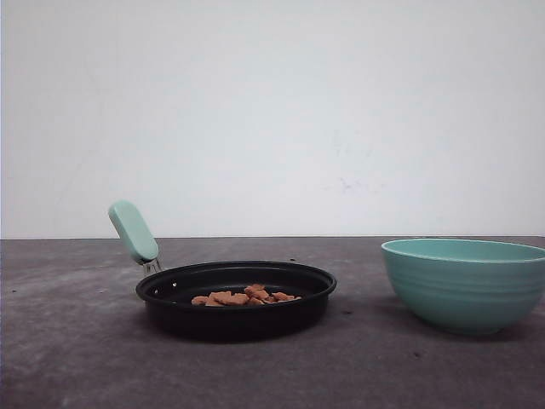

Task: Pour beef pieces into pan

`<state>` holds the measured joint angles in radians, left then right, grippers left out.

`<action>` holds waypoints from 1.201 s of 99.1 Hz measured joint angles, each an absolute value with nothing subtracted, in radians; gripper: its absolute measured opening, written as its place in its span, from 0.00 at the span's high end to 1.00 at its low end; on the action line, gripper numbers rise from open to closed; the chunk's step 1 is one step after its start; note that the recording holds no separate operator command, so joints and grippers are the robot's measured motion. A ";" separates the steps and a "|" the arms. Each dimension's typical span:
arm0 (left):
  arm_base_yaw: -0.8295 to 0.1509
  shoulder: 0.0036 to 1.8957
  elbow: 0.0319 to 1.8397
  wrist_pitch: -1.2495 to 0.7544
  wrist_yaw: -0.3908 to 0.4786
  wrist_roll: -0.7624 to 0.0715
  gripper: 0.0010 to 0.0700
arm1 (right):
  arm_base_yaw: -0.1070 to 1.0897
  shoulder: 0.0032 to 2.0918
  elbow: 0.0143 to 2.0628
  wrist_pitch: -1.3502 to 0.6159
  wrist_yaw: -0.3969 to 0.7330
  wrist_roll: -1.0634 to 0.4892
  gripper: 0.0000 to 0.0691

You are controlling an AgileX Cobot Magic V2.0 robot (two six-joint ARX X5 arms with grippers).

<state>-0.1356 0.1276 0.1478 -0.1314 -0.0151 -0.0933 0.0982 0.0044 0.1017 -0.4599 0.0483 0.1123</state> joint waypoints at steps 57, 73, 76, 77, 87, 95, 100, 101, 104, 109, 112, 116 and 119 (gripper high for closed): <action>-0.122 0.004 0.055 -0.244 -0.028 -0.108 0.99 | 0.098 0.004 0.102 -0.459 0.050 0.112 0.98; -0.122 0.004 0.055 -0.245 -0.028 -0.091 0.99 | 0.098 0.004 0.102 -0.459 0.051 0.112 0.98; -0.122 0.004 0.055 -0.245 -0.028 -0.089 0.99 | 0.098 0.004 0.102 -0.459 0.051 0.112 0.98; -0.122 0.004 0.055 -0.245 -0.028 -0.089 0.99 | 0.098 0.004 0.102 -0.459 0.051 0.112 0.98; -0.122 0.004 0.055 -0.245 -0.028 -0.088 0.99 | 0.098 0.004 0.102 -0.459 0.051 0.112 0.98; -0.122 0.004 0.055 -0.245 -0.028 -0.086 0.99 | 0.098 0.004 0.102 -0.459 0.051 0.112 0.98; -0.122 0.004 0.055 -0.245 -0.028 -0.086 0.99 | 0.098 0.004 0.102 -0.459 0.051 0.112 0.98; -0.122 0.004 0.055 -0.245 -0.028 -0.086 0.99 | 0.098 0.004 0.102 -0.459 0.051 0.112 0.98; -0.122 0.004 0.055 -0.245 -0.028 -0.086 0.99 | 0.098 0.004 0.102 -0.459 0.051 0.112 0.98; -0.122 0.004 0.055 -0.245 -0.028 -0.086 0.99 | 0.098 0.004 0.102 -0.459 0.051 0.112 0.98; -0.122 0.004 0.055 -0.245 -0.028 -0.086 0.99 | 0.098 0.004 0.102 -0.459 0.051 0.112 0.98; -0.122 0.004 0.055 -0.245 -0.028 -0.086 0.99 | 0.098 0.004 0.102 -0.459 0.051 0.112 0.98; -0.122 0.004 0.055 -0.245 -0.028 -0.086 0.99 | 0.098 0.004 0.102 -0.459 0.051 0.112 0.98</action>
